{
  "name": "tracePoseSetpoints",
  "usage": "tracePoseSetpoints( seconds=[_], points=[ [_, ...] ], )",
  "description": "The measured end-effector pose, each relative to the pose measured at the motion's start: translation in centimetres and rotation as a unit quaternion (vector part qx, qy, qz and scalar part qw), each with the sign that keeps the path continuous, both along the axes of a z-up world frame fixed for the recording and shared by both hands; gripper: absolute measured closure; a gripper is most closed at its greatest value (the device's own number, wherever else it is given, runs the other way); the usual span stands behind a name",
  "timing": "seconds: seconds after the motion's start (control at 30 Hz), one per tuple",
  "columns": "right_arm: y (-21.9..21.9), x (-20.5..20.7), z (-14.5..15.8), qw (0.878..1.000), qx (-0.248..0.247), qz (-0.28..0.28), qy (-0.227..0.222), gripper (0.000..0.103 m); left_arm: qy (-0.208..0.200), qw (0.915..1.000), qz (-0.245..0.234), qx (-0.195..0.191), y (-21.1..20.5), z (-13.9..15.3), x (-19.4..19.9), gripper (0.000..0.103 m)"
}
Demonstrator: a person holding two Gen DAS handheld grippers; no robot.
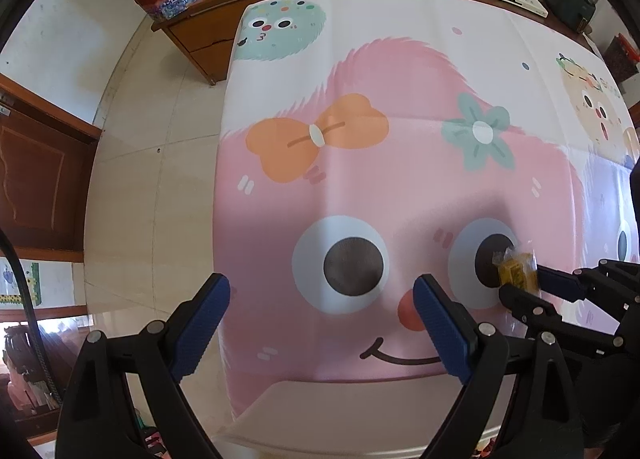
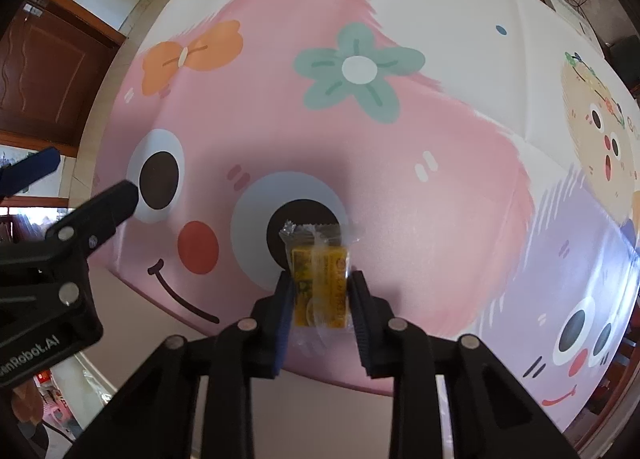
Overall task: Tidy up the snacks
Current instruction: 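Carry the yellow pack over the white tray and open the right gripper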
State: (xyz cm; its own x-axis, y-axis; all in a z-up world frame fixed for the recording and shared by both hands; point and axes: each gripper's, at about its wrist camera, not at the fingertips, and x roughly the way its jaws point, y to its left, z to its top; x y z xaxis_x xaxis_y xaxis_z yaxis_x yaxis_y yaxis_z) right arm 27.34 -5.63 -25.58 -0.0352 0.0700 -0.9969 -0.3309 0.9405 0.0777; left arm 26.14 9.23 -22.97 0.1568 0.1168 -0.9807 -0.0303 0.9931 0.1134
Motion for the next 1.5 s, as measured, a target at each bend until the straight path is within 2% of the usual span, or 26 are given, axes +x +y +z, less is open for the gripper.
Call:
tracePoseSetpoints(
  seconds=[0.17,0.33,0.63,1.03,1.3,1.5],
  points=[
    [-0.6,0.0,0.7,1.0,-0.003,-0.019,-0.014,0.076,-0.003,1.0,-0.003,-0.006,-0.1,1.0,-0.8,0.011],
    [-0.9,-0.4,3.3,0.998,-0.001,-0.04,-0.046,0.076,-0.021,0.9997,-0.012,-0.009,-0.1,3.2,-2.0,0.011],
    [-0.7,-2.8,10.9,0.99,0.0,-0.05,-0.128,0.076,-0.071,0.9971,-0.008,-0.027,0.5,8.3,-4.5,0.011],
    [-1.6,-9.1,19.8,0.973,0.026,-0.063,-0.219,0.076,-0.15,0.9864,-0.013,-0.066,0.1,15.1,-10.1,0.011],
    [-2.5,-14.6,23.1,0.963,0.037,-0.074,-0.255,0.076,-0.184,0.9793,-0.045,-0.071,-1.6,17.2,-15.3,0.01],
    [-3.1,-18.2,23.2,0.961,0.04,-0.086,-0.258,0.076,-0.192,0.9772,-0.05,-0.076,-2.4,17.2,-18.5,0.01]
  ],
)
